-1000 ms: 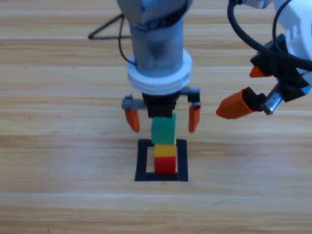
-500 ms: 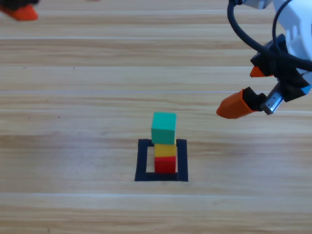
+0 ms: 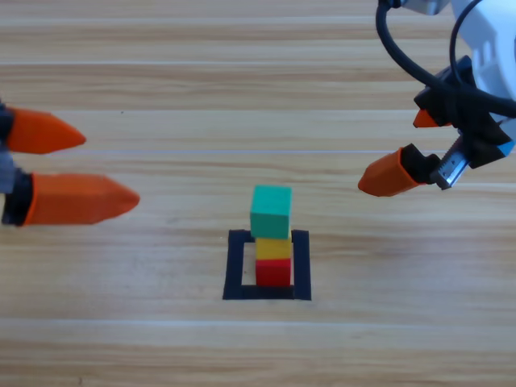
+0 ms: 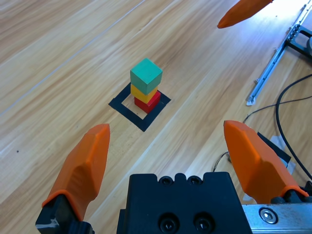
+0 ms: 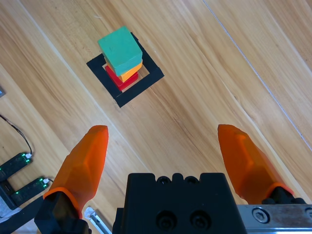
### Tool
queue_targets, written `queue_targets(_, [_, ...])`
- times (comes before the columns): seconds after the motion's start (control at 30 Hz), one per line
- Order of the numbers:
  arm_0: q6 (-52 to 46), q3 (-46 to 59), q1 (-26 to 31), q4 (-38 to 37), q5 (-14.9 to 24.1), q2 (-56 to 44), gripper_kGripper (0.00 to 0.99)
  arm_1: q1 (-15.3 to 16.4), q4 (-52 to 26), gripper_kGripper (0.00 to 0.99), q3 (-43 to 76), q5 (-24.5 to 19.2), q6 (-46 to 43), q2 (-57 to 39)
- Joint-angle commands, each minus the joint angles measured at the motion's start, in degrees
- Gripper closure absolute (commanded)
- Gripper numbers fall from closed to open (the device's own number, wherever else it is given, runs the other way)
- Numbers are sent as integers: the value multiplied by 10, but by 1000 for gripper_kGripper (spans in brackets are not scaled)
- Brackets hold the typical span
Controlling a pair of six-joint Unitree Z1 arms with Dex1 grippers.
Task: Stack the blocks in the rectangular block: red at the bottom, yellow in the middle, green on top
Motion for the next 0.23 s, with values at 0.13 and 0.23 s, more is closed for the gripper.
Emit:
queue_targets(0.13, [-3, 15, -11, -9, -5, -18, 0, -16, 4, 2, 14, -14, -3, 35])
queue_targets(0.23, [-4, 13, -11, -10, -5, -15, 0, -20, 4, 2, 14, -14, -2, 36])
